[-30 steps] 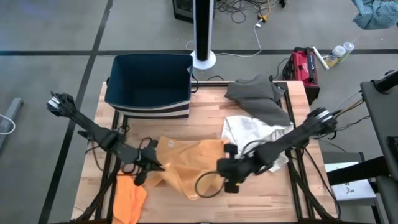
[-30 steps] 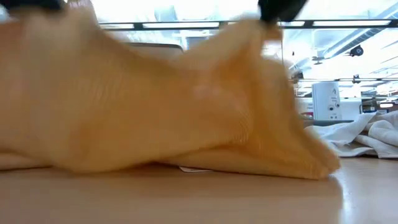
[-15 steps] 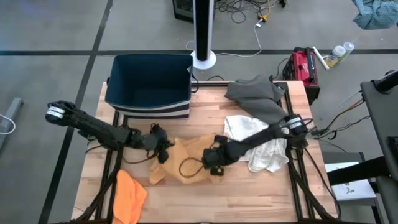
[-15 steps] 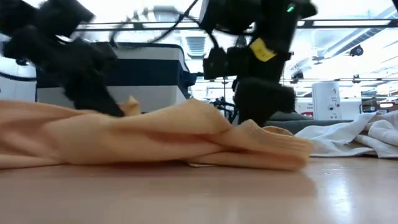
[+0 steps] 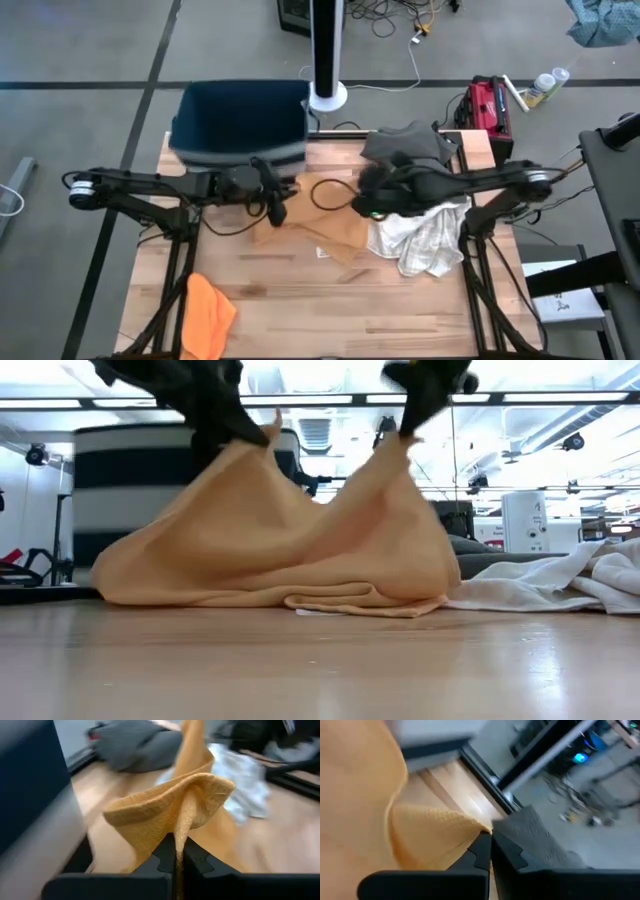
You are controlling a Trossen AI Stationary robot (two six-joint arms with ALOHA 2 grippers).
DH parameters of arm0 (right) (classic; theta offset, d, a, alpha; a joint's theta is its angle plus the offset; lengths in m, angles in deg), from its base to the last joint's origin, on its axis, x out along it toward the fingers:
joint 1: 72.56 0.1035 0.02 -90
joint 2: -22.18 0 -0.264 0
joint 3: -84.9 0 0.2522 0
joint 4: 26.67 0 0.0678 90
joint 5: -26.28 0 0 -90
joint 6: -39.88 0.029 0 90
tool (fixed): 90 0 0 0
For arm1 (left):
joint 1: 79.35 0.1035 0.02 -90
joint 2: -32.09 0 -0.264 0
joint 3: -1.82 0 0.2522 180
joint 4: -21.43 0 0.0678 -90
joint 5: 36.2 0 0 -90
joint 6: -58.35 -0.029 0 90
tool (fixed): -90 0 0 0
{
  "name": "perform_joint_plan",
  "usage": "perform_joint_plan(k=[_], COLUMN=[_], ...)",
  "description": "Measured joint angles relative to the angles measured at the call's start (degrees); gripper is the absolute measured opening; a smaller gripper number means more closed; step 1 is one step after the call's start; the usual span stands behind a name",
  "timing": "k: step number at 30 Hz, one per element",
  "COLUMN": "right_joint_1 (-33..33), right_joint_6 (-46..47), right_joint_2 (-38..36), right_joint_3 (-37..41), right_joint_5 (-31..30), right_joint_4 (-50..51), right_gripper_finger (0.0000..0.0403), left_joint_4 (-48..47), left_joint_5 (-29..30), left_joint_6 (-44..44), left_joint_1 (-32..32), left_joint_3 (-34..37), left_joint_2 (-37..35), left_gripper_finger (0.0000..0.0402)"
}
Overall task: Fold towel
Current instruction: Fold the yellow kitchen towel
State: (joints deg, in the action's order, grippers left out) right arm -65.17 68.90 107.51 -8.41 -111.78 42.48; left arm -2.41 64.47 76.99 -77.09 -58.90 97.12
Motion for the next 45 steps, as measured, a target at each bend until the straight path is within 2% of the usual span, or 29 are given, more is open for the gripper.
perform_joint_plan(k=[2,7,10,14,24,32,41,45], right_joint_1=[2.61,10.01,14.67,20.17,29.7,31.79,35.14,36.57], right_joint_6=[-0.01,-0.44,-1.09,-1.79,2.19,8.67,20.98,23.27], right_joint_2=[-3.08,-5.54,-4.87,-3.07,5.03,14.75,23.37,24.68], right_joint_3=[0.41,0.59,0.59,0.63,0.75,0.94,0.98,1.0], right_joint_5=[0.21,0.51,2.29,6.37,8.64,10.33,26.04,28.6], right_joint_4=[-2.35,-5.41,-6.25,-7.34,-8.36,-8.15,-8.17,-7.8], right_gripper_finger=[0.0,0.0,0.0,0.0,0.0,0.0,0.0,0.0013], left_joint_4=[-0.94,-5.1,-7.52,-7.89,-6.82,1.19,2.77,2.94], left_joint_5=[-1.19,-1.06,-0.19,3.94,9.9,11.78,4.31,1.48], left_joint_6=[-0.32,-0.26,1.35,2.92,10.24,14.96,21.53,23.01], left_joint_1=[-2.94,-11.95,-18.25,-26.65,-42.81,-48.02,-48.89,-48.98], left_joint_3=[-0.96,-0.96,-0.78,-0.71,0.39,4.41,4.51,4.47], left_joint_2=[0.02,0.38,0.5,0.48,1.77,10.2,20.78,21.84], left_gripper_finger=[0.0,0.0,0.0,0.0,0.0,0.0001,0.0014,0.0023])
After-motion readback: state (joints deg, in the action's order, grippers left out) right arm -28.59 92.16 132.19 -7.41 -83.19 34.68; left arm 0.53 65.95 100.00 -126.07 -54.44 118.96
